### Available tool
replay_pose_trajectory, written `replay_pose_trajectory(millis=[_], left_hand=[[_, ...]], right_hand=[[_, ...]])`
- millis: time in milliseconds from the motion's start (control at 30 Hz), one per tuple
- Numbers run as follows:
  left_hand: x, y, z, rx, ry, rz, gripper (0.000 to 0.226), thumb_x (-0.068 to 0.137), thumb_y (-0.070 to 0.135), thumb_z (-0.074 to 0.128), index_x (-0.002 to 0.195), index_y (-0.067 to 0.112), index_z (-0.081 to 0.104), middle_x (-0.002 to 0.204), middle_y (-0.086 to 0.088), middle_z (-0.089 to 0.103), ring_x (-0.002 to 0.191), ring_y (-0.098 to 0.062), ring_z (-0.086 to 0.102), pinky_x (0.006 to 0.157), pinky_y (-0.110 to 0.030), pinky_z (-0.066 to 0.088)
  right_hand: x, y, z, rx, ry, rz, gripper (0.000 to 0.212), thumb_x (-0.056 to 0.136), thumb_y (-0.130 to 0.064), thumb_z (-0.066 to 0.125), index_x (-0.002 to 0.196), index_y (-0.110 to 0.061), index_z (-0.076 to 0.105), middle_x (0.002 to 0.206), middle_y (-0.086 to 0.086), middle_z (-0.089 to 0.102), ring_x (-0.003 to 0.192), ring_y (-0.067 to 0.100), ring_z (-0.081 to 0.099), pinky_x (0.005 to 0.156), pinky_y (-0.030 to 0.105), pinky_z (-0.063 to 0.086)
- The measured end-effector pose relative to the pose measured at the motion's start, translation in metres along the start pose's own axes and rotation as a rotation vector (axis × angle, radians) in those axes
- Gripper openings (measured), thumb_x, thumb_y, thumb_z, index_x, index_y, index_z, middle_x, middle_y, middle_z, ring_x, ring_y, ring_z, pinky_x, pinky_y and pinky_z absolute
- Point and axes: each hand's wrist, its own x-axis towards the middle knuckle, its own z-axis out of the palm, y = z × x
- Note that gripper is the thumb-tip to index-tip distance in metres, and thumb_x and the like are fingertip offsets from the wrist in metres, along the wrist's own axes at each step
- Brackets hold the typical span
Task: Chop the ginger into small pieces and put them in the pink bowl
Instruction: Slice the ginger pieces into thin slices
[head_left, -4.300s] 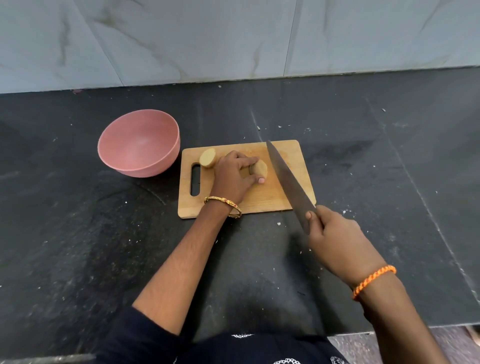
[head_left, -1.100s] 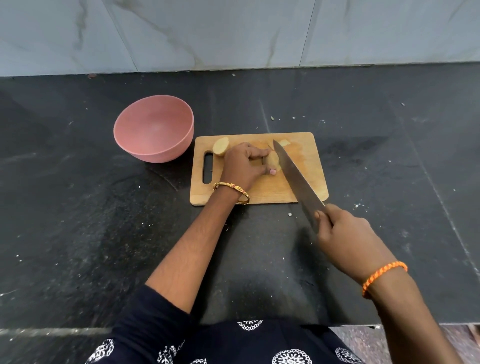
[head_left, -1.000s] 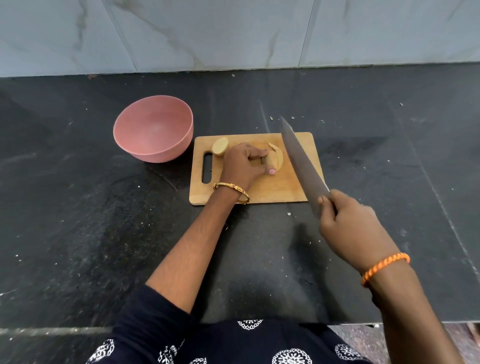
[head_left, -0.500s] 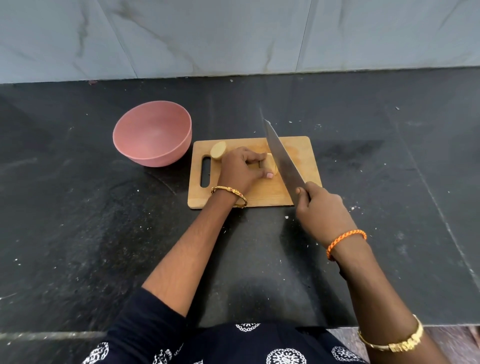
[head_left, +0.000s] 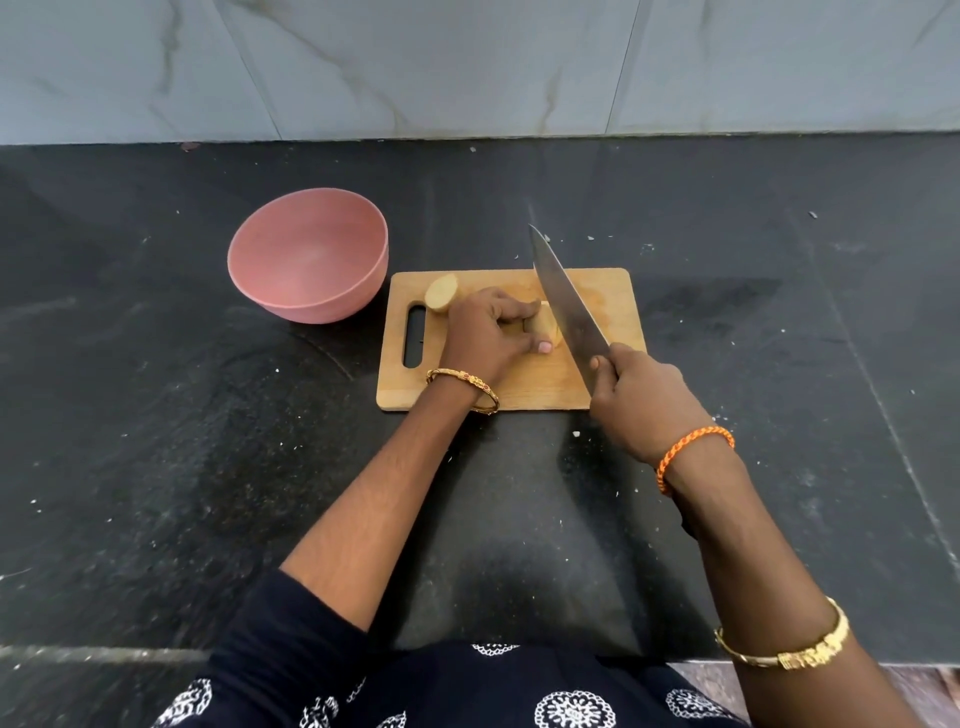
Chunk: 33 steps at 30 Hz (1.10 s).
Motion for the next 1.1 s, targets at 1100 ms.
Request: replay_pose_trajectory(millis=[1100], left_hand=[[-0.003,0.006,-0.005,-0.01,-0.003,-0.059,0.048,0.056,0.013,0.086,0.101,0.006,0.07,0.097,0.0,0.067,0.085,-0.006,0.057,0.067,0.0,0.044]], right_hand=[[-0.014,0.005,-0.018,0.089,0.015,0.015,0.033,0.098,-0.029,0.035,0.066,-0.021,0.039,0.08,0.012,0.054,0.062,0.026,0.051,0.063,0.033,0.044]])
